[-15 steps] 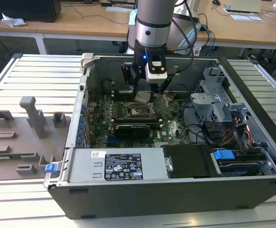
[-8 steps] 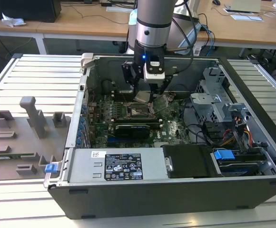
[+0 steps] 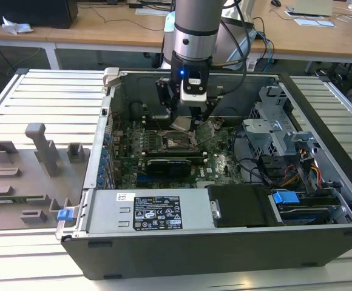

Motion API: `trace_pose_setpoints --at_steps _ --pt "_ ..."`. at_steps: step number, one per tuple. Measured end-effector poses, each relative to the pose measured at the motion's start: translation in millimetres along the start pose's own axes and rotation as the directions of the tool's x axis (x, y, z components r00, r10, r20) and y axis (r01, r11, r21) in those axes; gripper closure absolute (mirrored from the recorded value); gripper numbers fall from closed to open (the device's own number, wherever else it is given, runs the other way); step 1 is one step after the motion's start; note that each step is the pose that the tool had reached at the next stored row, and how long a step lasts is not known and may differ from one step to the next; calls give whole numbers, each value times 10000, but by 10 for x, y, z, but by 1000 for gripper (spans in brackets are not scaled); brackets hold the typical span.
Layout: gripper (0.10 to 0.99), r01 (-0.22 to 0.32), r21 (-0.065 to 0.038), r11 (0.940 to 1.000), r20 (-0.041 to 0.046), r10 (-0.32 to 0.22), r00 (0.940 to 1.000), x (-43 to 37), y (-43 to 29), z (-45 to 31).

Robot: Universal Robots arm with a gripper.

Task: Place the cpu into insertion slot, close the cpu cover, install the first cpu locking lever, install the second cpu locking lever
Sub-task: 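Place the cpu into insertion slot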

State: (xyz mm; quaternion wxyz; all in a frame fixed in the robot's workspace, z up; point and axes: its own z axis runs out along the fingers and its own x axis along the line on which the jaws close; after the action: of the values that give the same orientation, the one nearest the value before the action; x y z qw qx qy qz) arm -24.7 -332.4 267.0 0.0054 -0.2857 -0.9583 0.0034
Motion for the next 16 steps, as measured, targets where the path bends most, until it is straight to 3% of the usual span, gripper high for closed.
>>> trace_pose_setpoints --at_steps 9,16 --pt "541 -649 32 9979 20 649 9979 0 0 3" --pt "541 -1264 37 9920 22 1264 9920 0 0 6"
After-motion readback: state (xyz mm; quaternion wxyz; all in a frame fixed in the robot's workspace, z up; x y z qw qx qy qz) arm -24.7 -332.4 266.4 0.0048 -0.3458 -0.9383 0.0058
